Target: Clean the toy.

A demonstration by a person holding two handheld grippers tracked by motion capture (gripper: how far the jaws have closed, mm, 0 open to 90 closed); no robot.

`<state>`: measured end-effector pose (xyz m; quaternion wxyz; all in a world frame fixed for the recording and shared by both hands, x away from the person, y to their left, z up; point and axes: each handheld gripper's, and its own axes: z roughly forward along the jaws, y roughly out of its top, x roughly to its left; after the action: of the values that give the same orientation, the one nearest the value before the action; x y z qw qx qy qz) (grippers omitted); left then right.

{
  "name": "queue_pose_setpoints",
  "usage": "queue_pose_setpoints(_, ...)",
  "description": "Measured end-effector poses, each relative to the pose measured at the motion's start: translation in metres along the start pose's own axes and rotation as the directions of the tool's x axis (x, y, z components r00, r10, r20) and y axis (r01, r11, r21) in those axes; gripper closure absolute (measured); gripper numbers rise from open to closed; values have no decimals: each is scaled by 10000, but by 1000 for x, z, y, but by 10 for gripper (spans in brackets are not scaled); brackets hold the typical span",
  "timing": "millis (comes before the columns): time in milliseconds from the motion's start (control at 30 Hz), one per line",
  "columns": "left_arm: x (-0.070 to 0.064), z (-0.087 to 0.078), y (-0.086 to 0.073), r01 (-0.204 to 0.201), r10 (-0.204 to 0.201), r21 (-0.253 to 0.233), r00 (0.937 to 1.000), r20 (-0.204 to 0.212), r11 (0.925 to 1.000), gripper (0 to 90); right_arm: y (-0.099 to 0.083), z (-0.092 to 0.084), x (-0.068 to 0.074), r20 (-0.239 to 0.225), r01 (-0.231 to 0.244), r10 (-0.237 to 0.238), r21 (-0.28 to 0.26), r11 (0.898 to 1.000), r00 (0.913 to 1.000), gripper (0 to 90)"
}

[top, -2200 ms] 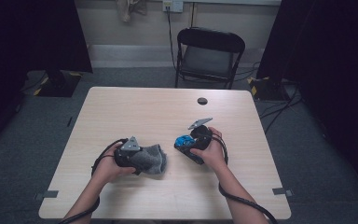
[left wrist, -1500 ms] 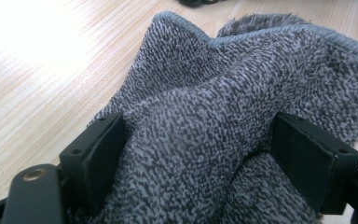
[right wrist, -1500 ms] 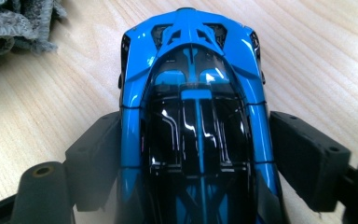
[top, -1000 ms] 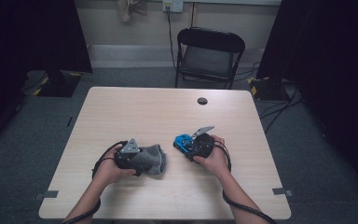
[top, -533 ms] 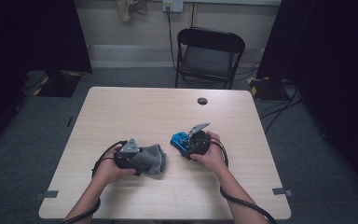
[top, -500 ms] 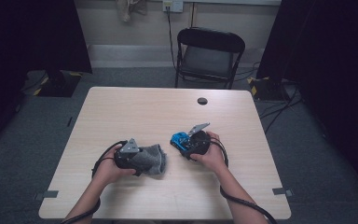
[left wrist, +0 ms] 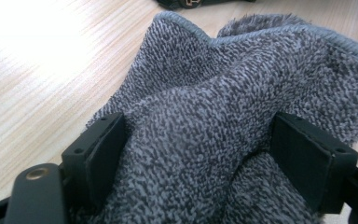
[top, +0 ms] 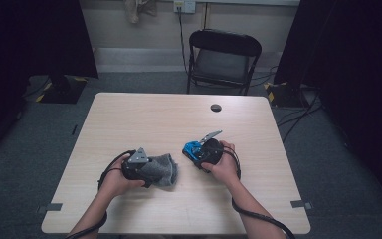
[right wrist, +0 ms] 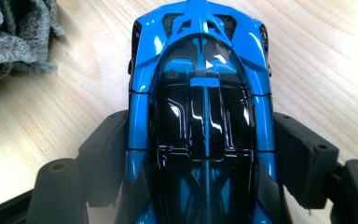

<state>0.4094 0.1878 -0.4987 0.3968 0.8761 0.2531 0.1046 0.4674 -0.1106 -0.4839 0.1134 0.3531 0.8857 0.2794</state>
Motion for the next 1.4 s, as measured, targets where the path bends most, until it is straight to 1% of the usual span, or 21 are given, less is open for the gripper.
queue_pose_setpoints(167, 0, 0, 0, 1, -1, -20, 10000, 4, 10000, 189, 0, -2, 1, 150, 94, -94, 14, 10000, 9998, 265)
queue_pose_setpoints(333, 0, 0, 1, 41, -41, 10, 10000, -46, 10000, 189, -3, -7, -3, 167, -29, 29, -28, 10000, 9999, 265)
queue_pose_setpoints(400, 0, 0, 1, 43, -43, 31, 10000, -42, 10000, 189, -4, -10, -6, 157, -172, 174, -100, 9998, 9997, 265)
queue_pose_setpoints(567, -1, 0, 2, 47, -47, 51, 9999, -117, 10000, 189, -8, -17, -10, 166, -178, 180, -135, 9998, 9997, 265)
queue_pose_setpoints(633, -1, 0, 4, -15, 17, 76, 9998, -195, 10000, 190, -9, -20, -11, 158, -241, 244, -148, 9996, 9996, 265)
queue_pose_setpoints(767, -2, -3, 8, -262, 253, -352, 9993, -258, 9990, 215, -12, -25, -12, 126, -250, 253, -232, 9994, 9996, 265)
queue_pose_setpoints(800, -2, -3, 9, -328, 321, -386, 9993, -191, 9987, 215, -12, -26, -12, 153, -254, 258, -260, 9993, 9995, 265)
queue_pose_setpoints(833, -3, -3, 10, -454, 449, -418, 9989, -135, 9981, 214, -13, -27, -12, 40, -257, 258, -239, 9994, 9997, 265)
queue_pose_setpoints(867, -4, -2, 11, -624, 620, -447, 9980, -122, 9970, 212, -13, -28, -12, 41, -280, 282, -275, 9992, 9996, 265)
queue_pose_setpoints(900, -5, 0, 12, -802, 798, -377, 9967, -113, 9961, 212, -14, -28, -12, 40, -235, 236, -290, 9993, 9997, 265)
queue_pose_setpoints(1000, -7, 9, 9, -893, 892, -91, 9960, -71, 9960, 194, -14, -30, -10, 16, -183, 183, -260, 9995, 9998, 265)
queue_pose_setpoints(1033, -9, 12, 8, -707, 707, -211, 9975, 11, 9973, 196, -14, -31, -10, 7, -155, 156, -280, 9995, 9999, 265)
queue_pose_setpoints(1100, -9, 10, 9, -512, 513, -55, 9986, 158, 9987, 255, -15, -32, -8, -90, -154, 151, -311, 9994, 9998, 265)
queue_pose_setpoints(1133, -10, 8, 11, -556, 555, 35, 9981, 249, 9984, 350, -15, -33, -7, -110, -161, 157, -323, 9993, 9998, 265)
queue_pose_setpoints(1167, -12, 6, 13, -469, 463, 182, 9985, 289, 9987, 511, -15, -34, -7, -132, -119, 115, -303, 9995, 9998, 265)
queue_pose_setpoints(1200, -12, 5, 15, -185, 177, 413, 9997, 192, 9990, 633, -15, -34, -5, -118, -102, 98, -303, 9995, 9999, 265)
queue_pose_setpoints(1233, -11, 4, 17, 188, -197, 556, 9997, 160, 9983, 680, -15, -35, -4, -146, -50, 46, -308, 9995, 9999, 265)
queue_pose_setpoints(1300, -6, 1, 20, 978, -984, 536, 9951, 84, 9938, 727, -14, -36, -2, -244, -15, 6, -359, 9994, 9997, 265)
queue_pose_setpoints(1333, -2, -1, 21, 1244, -1239, 328, 9922, -164, 9917, 735, -13, -38, -1, -260, 58, -68, -391, 9992, 9996, 265)
queue_pose_setpoints(1367, 2, -3, 21, 1507, -1499, 143, 9876, -463, 9885, 738, -12, -39, 1, -285, 100, -113, -446, 9990, 9995, 265)
queue_pose_setpoints(1400, 8, -6, 23, 1816, -1824, -179, 9810, -667, 9832, 739, -11, -41, 2, -333, 125, -142, -496, 9987, 9993, 265)
